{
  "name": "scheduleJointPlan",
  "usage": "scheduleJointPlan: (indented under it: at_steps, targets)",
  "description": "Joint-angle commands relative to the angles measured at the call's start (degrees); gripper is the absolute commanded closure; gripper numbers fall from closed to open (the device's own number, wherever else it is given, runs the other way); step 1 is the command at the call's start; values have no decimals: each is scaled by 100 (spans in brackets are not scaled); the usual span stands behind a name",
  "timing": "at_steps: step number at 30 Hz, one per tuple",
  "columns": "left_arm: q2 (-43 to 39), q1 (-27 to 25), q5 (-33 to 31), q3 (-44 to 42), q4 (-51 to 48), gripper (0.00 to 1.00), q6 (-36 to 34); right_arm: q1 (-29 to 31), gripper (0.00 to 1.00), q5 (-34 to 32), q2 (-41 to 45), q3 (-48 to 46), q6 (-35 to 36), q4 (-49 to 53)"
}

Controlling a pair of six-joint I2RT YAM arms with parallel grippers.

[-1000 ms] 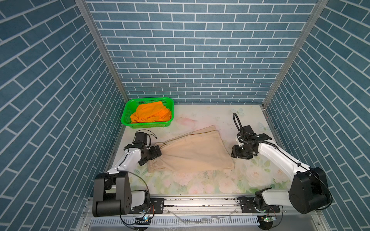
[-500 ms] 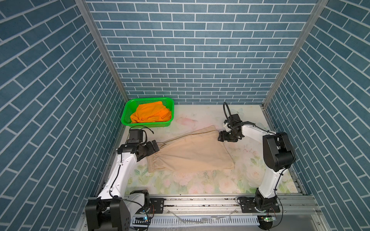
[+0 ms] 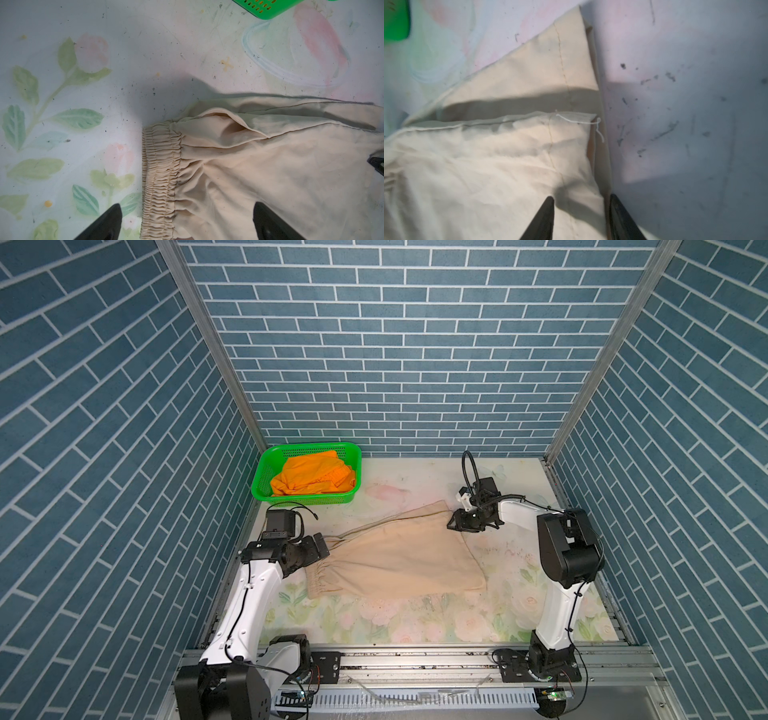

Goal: Fold and stack the shorts

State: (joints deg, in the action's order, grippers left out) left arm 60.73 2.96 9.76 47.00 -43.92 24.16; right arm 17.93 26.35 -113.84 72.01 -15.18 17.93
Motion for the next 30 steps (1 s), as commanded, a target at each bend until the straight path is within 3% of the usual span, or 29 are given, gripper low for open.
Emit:
scheduleJointPlan:
  at_steps: [1,3,4,11,20,21,24,25,30]
  targets:
    - [-63,-15,43,99,-47,0,-83,19,74,325,-342,-38,-235,-145]
    - [-76,-15,92,92,-16,0,-103,1,94,247,-319,17,-208,-55]
    - [-77,-15,127,77,14,0,-96,-29,100,119,-282,66,-169,67]
    - [110,-61,403,2,278,0,-116,-746,100,-463,210,117,172,1033]
    - [865,-813,411,357,771,0,-224,-1871,100,-934,822,-250,427,1458]
    - [935,-823,413,407,789,0,-207,-1914,98,-945,868,-220,445,1467]
    - [886,-815,107,584,694,0,-224,-1925,63,-1055,1161,-96,450,1522]
    - [821,-807,-37,666,638,0,-264,-1930,56,-1118,1325,-69,431,1520]
    - [346,-594,-662,1062,297,0,-298,-1499,43,-1494,2346,-65,579,1507]
